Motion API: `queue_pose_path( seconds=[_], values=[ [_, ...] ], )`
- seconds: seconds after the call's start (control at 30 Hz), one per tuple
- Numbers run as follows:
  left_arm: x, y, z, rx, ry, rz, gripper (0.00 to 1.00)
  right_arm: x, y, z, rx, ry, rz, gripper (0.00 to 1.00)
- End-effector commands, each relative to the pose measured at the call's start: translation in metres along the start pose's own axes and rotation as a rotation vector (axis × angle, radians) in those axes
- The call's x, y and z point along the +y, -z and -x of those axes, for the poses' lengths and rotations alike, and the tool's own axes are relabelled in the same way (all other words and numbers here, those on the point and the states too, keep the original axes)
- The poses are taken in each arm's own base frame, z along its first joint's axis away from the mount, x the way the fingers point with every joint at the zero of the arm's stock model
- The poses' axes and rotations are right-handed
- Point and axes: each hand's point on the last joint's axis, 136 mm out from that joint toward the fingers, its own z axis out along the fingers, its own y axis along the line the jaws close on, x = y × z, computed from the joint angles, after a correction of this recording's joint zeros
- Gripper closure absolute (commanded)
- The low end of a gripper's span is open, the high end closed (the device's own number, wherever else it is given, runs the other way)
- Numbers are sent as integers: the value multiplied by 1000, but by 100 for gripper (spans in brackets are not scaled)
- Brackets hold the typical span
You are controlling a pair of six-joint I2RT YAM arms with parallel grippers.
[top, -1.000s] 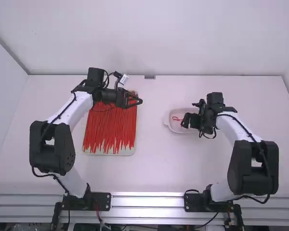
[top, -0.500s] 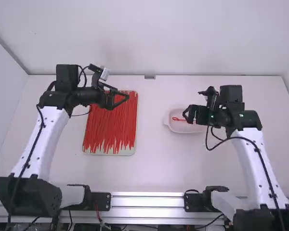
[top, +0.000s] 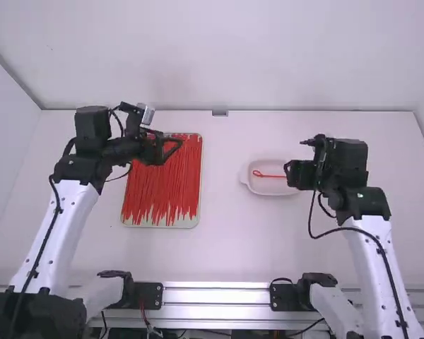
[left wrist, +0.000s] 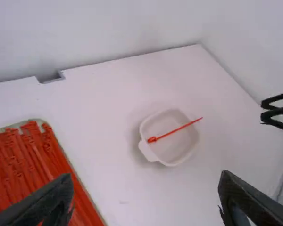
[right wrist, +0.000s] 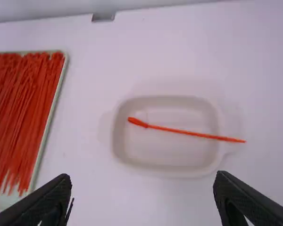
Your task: Fasten the cable tie
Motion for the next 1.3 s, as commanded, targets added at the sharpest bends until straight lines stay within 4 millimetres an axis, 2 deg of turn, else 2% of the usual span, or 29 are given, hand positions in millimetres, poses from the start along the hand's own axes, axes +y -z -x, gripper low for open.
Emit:
queue_pose_path(
  seconds=[0.0,0.27,0.63,0.93,1.13,1.27],
  values=[
    [-2,10,1,-41,-28,59,23,-12,5,-4,-39,22,-78,24],
    [9,33,0,-175,-126,225,40,-37,19,-6,-214,42,-236,41],
    [23,72,-6,-390,-222,457,63,-34,32,-14,-454,75,-232,65],
    [50,94,-58,-415,-181,662,84,-32,39,-23,-640,100,-226,85],
    [64,101,-92,-425,-164,751,97,-36,25,-50,-640,100,-226,96],
    [67,98,-109,-425,-164,751,100,-38,17,-63,-640,100,-226,100]
  ],
)
